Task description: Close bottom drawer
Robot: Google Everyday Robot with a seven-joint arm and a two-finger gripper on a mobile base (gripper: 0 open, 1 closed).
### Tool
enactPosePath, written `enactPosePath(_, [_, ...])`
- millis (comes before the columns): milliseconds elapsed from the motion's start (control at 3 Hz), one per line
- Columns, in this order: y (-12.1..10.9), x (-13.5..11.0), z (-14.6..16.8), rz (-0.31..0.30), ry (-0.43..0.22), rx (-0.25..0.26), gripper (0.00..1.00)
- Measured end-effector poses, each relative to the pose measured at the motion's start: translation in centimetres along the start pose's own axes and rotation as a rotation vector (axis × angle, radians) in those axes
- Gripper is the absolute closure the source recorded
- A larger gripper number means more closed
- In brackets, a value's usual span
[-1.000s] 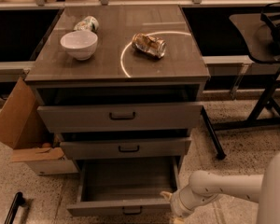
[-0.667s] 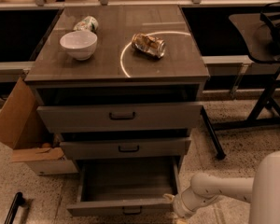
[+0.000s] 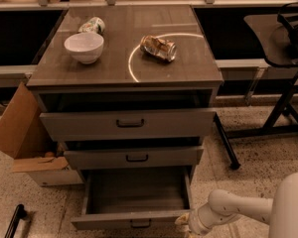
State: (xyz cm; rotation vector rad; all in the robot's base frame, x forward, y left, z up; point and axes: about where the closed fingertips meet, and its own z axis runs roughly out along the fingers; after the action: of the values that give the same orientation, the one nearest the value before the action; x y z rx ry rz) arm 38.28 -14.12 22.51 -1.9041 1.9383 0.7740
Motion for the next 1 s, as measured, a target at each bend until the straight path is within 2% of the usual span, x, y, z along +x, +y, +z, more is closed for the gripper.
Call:
enactPosePath(667, [-1.2, 3.5, 2.3, 0.065, 0.041, 0.047, 0.87])
enactPosePath(1000, [-2.0, 4.9, 3.5, 0.111, 0.044, 0.112, 1.00])
